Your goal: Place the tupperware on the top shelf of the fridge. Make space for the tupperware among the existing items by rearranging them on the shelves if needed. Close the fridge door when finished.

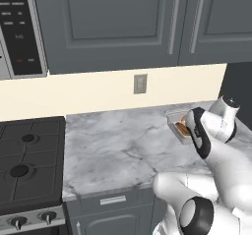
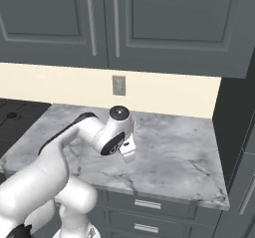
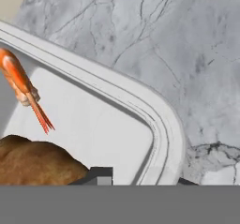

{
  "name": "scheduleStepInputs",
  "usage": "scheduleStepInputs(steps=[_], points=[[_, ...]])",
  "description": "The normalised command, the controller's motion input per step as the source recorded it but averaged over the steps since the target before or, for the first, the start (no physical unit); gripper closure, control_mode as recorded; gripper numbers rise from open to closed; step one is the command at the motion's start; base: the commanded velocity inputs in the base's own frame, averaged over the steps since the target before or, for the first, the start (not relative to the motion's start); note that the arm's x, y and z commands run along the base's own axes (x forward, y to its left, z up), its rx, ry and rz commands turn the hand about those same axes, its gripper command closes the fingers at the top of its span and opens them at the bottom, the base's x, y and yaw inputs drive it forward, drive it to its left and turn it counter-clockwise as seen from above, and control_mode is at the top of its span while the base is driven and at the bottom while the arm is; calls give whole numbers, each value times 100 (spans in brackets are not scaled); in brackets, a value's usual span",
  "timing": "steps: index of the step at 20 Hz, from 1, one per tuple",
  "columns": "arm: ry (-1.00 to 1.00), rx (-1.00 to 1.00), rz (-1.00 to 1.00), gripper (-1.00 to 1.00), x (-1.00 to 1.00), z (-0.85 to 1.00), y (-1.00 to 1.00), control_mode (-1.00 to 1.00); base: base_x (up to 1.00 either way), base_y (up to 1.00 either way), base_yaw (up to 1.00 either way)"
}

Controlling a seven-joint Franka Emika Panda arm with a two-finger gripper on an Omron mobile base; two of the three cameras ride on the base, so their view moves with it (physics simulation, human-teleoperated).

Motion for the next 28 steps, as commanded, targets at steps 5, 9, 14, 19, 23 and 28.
scheduleStepInputs(steps=[5,9,14,19,23,28], points=[[-11,0,0,100,-76,100,41,-100,0,0,0],[0,0,2,100,-53,94,62,-100,0,0,0],[8,0,18,100,-50,72,52,-100,0,0,0],[-12,0,17,100,-41,82,6,-100,0,0,0],[-3,-2,6,100,-5,26,0,-100,0,0,0],[0,0,0,100,0,0,0,-100,0,0,0]])
